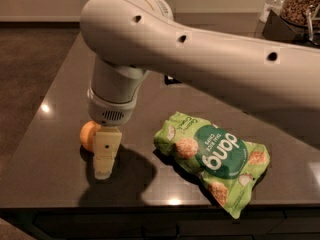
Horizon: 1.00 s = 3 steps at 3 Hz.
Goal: Pick orange
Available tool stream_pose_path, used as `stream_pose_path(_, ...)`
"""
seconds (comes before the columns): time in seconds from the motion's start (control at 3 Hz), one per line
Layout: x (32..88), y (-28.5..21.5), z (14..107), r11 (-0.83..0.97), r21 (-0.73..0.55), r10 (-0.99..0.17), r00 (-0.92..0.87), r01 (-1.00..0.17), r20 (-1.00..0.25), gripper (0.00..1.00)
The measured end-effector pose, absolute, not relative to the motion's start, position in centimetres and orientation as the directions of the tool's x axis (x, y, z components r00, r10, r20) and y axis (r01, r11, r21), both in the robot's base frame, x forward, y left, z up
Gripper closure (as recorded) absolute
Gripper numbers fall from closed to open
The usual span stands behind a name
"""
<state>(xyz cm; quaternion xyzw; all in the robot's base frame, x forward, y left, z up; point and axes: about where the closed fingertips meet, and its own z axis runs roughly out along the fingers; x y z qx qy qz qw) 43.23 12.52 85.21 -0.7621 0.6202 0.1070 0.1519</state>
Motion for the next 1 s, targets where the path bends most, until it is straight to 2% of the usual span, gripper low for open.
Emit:
stream_pose_path(0.33, 43.52, 12.99, 84.62, -0.188, -0.065, -0.916, 0.198, -0.980, -0.348, 0.15)
stream_pose_path(1.0, 43.71, 12.90, 84.96, -0.176, -0.004, -0.912, 0.165, -0.984, -0.374, 0.61)
